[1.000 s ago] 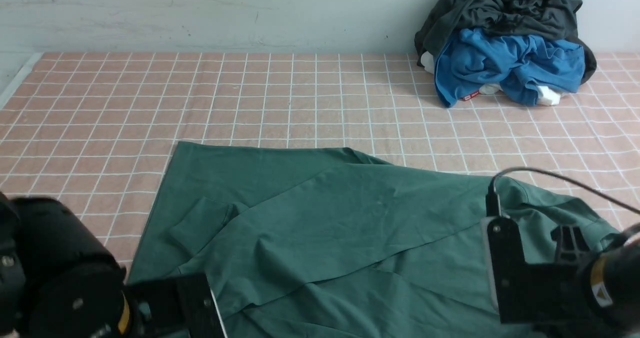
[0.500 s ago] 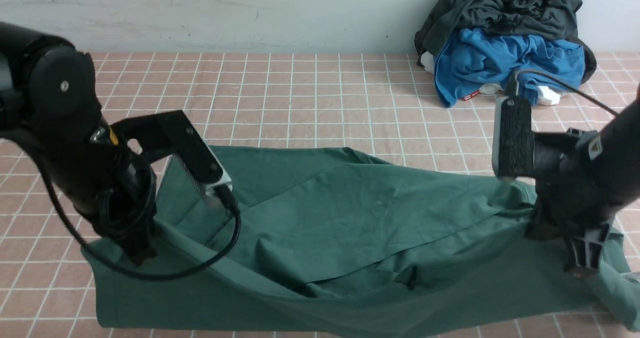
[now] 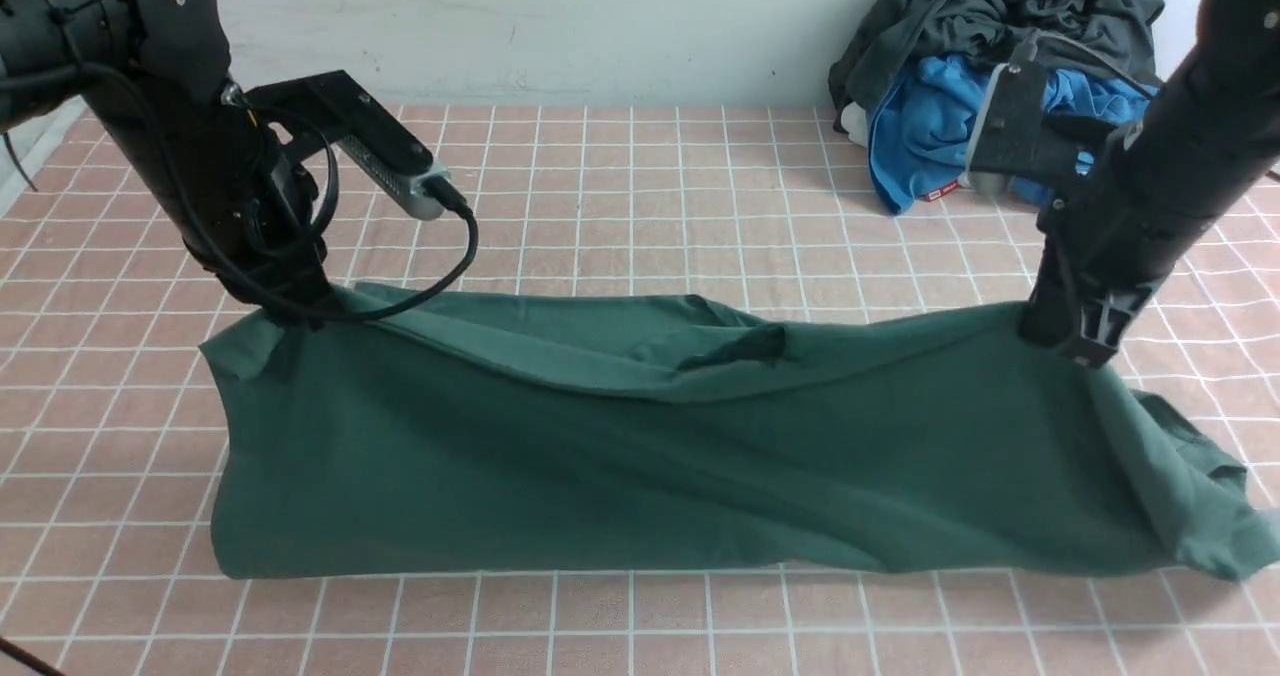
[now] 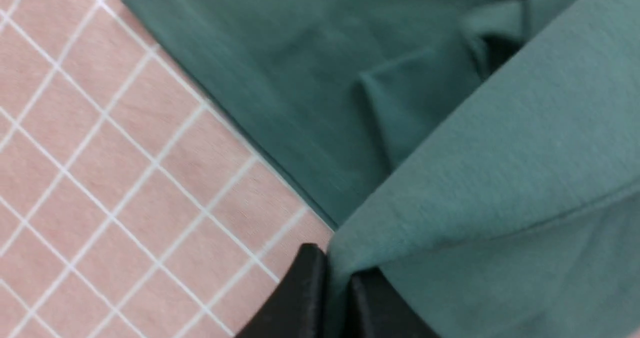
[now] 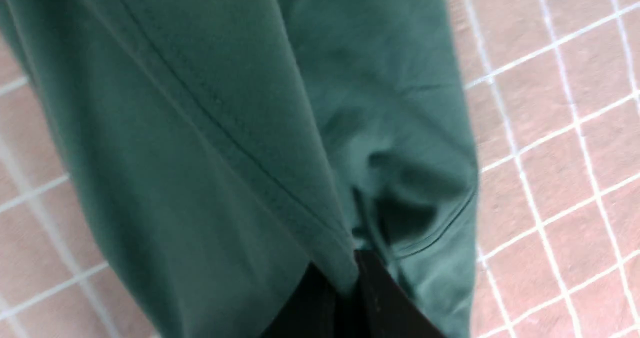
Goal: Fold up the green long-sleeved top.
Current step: Use both arms to drag the lower edge of the fabric forward and fold it over the upper edge
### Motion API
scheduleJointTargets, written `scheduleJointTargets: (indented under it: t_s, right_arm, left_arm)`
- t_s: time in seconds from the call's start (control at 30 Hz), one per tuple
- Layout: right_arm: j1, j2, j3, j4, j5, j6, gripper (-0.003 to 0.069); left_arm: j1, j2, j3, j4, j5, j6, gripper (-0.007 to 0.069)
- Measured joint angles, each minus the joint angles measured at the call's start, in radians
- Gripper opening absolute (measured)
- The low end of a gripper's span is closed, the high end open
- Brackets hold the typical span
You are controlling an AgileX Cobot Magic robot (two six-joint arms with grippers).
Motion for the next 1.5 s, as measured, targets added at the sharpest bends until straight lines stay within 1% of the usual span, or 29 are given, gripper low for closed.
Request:
scheduleJointTargets:
  t_s: [0.13, 0.33, 0.53, 0.7, 0.77, 0.87, 0.9, 0.93, 1.03, 1.07, 1.13, 1.2, 1.23, 1.27, 1.3, 1.37, 1.47, 1.5]
  right_arm:
    - [-0.023, 0.112, -0.108, 0.022, 0.000, 0.000, 0.0005]
    - [-0.029, 0.254, -0.232, 0.023, -0.006, 0.000, 0.0005]
    - [-0.034, 0.338, -0.292, 0.023, -0.044, 0.024, 0.0005]
    - [-0.035, 0.377, -0.297, 0.023, -0.133, 0.083, 0.0034]
    - [-0.035, 0.390, -0.298, 0.016, -0.179, 0.117, 0.0079]
    - [-0.035, 0.404, -0.299, -0.002, -0.220, 0.177, 0.0153]
    - [-0.035, 0.412, -0.299, -0.021, -0.242, 0.223, 0.0195]
    - [-0.035, 0.413, -0.299, -0.023, -0.248, 0.230, 0.0206]
    - [-0.035, 0.425, -0.299, -0.082, -0.297, 0.399, 0.0300]
    - [-0.035, 0.426, -0.299, -0.103, -0.307, 0.458, 0.0316]
    - [-0.035, 0.426, -0.312, -0.141, -0.311, 0.564, 0.0344]
    - [-0.035, 0.426, -0.332, -0.172, -0.302, 0.657, 0.0356]
    - [-0.035, 0.426, -0.358, -0.184, -0.281, 0.703, 0.0360]
    - [-0.035, 0.426, -0.358, -0.184, -0.281, 0.710, 0.0361]
    - [-0.035, 0.423, -0.392, -0.186, -0.243, 0.742, 0.0363]
    - [-0.030, 0.412, -0.434, -0.176, -0.178, 0.750, 0.0364]
    - [-0.013, 0.384, -0.472, -0.146, -0.075, 0.731, 0.0365]
    - [-0.007, 0.366, -0.477, -0.125, -0.036, 0.719, 0.0365]
  left_arm:
    - [0.022, 0.116, -0.115, -0.006, 0.000, 0.003, 0.0020]
    - [0.024, 0.265, -0.263, -0.011, -0.012, 0.004, 0.0020]
    - [0.027, 0.348, -0.302, -0.014, -0.080, 0.001, 0.0021]
    - [0.031, 0.390, -0.304, -0.006, -0.146, -0.007, 0.0048]
    - [0.032, 0.402, -0.306, -0.006, -0.169, -0.008, 0.0085]
    - [0.033, 0.412, -0.308, -0.006, -0.193, -0.017, 0.0160]
    - [0.033, 0.415, -0.308, 0.000, -0.204, -0.042, 0.0216]
    - [0.033, 0.415, -0.308, 0.000, -0.204, -0.042, 0.0223]
    - [0.039, 0.417, -0.311, 0.031, -0.229, -0.163, 0.0335]
    - [0.043, 0.418, -0.318, 0.049, -0.228, -0.211, 0.0365]
    - [0.049, 0.423, -0.337, 0.088, -0.212, -0.305, 0.0409]
    - [0.053, 0.424, -0.367, 0.120, -0.161, -0.391, 0.0428]
    - [0.054, 0.424, -0.394, 0.138, -0.113, -0.436, 0.0433]
    - [0.054, 0.424, -0.399, 0.140, -0.104, -0.443, 0.0433]
    - [0.054, 0.424, -0.439, 0.149, -0.031, -0.479, 0.0433]
    - [0.048, 0.422, -0.482, 0.139, 0.060, -0.491, 0.0412]
    - [0.026, 0.410, -0.500, 0.088, 0.113, -0.484, 0.0341]
    - [0.012, 0.404, -0.500, 0.061, 0.120, -0.468, 0.0296]
